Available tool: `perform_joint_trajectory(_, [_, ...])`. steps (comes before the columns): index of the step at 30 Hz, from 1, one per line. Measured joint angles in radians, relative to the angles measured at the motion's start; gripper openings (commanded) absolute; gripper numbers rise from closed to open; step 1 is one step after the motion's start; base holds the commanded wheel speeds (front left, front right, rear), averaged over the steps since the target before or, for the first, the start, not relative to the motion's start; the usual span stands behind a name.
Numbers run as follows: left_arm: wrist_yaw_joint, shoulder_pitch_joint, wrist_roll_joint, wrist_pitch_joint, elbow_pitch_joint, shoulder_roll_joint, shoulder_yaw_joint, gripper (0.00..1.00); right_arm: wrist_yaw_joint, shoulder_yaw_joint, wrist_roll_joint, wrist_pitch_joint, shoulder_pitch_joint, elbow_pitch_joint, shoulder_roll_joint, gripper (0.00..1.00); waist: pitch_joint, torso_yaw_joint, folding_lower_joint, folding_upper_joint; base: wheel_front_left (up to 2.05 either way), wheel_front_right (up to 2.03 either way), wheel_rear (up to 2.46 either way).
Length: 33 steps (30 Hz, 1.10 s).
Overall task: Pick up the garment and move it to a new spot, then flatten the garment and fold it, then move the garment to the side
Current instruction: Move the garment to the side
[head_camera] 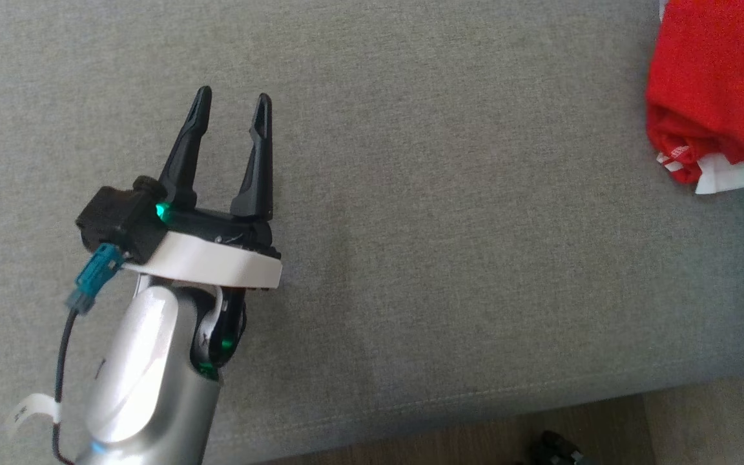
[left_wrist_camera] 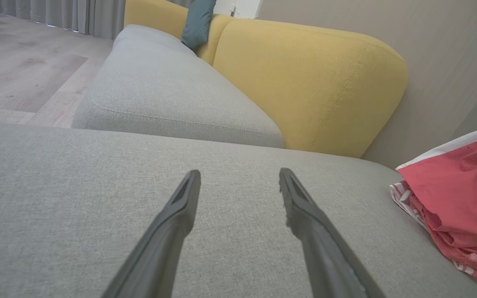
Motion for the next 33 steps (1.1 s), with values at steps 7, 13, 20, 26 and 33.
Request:
perform_joint_trajectory(7, [0.000, 0.002, 0.000, 0.000, 0.006, 0.000, 0.004, 1.00, 0.000, -0.046, 0.016, 0.009, 0.028, -0.037, 0.026, 1.00, -0.016, 0.007, 0.0000, 0.0000, 0.00, 0.00, 0.00])
perform_joint_trajectory(13, [0.001, 0.010, -0.001, 0.000, 0.010, 0.000, 0.003, 1.00, 0.000, -0.073, 0.007, 0.007, 0.034, -0.075, 0.049, 1.00, -0.046, 0.020, 0.0000, 0.0000, 0.00, 0.00, 0.00])
perform_joint_trajectory(20, [0.012, 0.025, -0.021, 0.000, 0.008, 0.000, 0.002, 1.00, 0.000, -0.071, -0.011, -0.049, 0.033, -0.126, 0.150, 1.00, -0.104, 0.042, 0.0000, 0.0000, 0.00, 0.00, 0.00])
perform_joint_trajectory(26, [0.032, 0.094, -0.031, 0.000, 0.006, -0.001, 0.012, 1.00, 0.000, -0.047, -0.019, -0.139, 0.040, -0.156, 0.275, 1.00, -0.181, 0.067, 0.0000, 0.0000, 0.00, 0.00, 0.00])
perform_joint_trajectory(33, [0.055, 0.165, -0.040, 0.000, -0.004, -0.001, 0.025, 1.00, 0.000, -0.072, -0.036, -0.245, 0.221, -0.150, 0.484, 1.00, -0.293, 0.113, -0.0001, 0.0000, 0.00, 0.00, 0.00])
